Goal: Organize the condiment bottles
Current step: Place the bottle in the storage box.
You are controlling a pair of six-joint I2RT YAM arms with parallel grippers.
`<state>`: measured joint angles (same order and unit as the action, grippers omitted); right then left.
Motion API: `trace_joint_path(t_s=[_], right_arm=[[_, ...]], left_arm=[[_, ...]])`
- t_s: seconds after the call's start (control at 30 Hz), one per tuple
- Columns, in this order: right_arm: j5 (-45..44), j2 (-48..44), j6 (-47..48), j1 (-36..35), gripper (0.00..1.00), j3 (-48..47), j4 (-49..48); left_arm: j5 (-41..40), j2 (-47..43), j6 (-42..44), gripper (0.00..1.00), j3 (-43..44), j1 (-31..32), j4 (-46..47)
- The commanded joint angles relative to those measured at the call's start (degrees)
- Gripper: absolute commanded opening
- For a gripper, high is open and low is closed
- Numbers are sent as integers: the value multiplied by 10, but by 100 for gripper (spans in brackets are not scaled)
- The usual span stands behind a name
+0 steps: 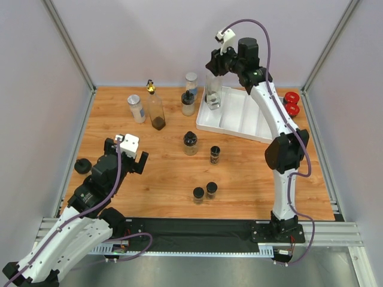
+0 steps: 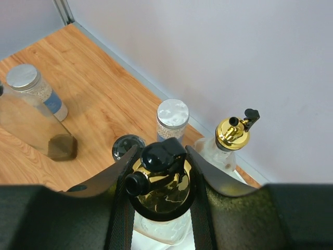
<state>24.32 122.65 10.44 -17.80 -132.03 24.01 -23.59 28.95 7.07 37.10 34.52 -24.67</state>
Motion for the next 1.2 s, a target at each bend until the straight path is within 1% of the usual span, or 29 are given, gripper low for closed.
trace_joint_path(t_s=[0.0,0.33,0.7,1.0,1.03,1.1,1.17], right_arm=[[11,14,13,4,0,-11,-74],[6,50,28,7,0,-12,-94],[7,64,39,18,0,0,-94],[11,65,42,24,11,22,-93],[12,64,42,24,16,25,-92],[13,60,44,26,21,29,-92],[13,53,46,26,31,41,-91]], left_arm=[[3,1,15,100,-2,1,9],[5,1,17,100,-4,2,10],[7,7,19,100,-4,2,12],[7,6,19,100,-4,2,11],[7,7,19,100,-4,1,11],[7,7,19,100,-4,2,11],[8,5,19,100,-4,2,10]])
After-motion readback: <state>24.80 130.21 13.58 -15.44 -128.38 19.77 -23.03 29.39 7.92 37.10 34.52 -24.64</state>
